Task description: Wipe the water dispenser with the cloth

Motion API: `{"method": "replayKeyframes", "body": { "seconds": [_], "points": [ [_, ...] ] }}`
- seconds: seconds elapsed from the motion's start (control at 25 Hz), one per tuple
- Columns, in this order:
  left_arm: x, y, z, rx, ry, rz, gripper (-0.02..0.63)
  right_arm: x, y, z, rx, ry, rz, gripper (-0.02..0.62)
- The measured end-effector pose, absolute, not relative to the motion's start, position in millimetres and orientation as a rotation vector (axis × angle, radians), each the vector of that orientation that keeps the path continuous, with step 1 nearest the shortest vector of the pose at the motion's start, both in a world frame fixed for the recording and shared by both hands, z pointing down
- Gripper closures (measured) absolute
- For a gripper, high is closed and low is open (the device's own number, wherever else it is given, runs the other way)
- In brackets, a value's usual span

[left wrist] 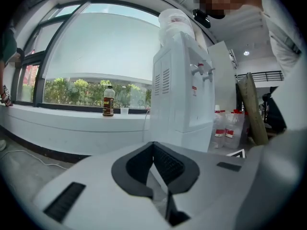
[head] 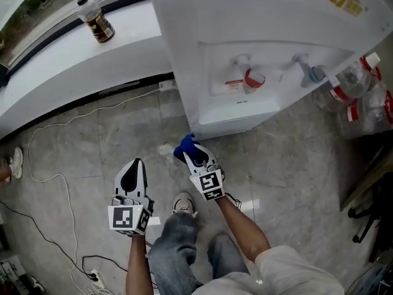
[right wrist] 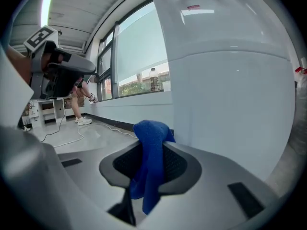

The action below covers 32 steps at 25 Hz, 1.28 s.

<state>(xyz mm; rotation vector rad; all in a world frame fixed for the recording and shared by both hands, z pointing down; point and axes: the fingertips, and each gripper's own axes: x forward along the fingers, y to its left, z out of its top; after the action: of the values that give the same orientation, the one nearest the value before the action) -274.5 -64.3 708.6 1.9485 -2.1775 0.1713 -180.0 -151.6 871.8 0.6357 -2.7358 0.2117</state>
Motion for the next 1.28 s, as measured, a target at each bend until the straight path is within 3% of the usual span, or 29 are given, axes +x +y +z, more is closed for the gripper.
{"method": "replayKeyframes", "body": {
  "seconds": [0.36,1.0,1.28],
  "points": [
    [-272.3,-75.9,720.7,1.980,-2.127,0.192,0.594,-153.9,-188.2,894.6,0.716,-2.657,0.194,0.480],
    [-190.0,-167.6,745.5,2.174,-1.869,0.181,0.594,16.9,-300.1,896.9,1.157,-2.459,0.173,0.480],
    [-182.4,-176.4,751.2,2.187,-1.836,0.192,0.594,55.1,-326.1,896.9,1.286,-2.399,0.194,0.480]
  ]
}}
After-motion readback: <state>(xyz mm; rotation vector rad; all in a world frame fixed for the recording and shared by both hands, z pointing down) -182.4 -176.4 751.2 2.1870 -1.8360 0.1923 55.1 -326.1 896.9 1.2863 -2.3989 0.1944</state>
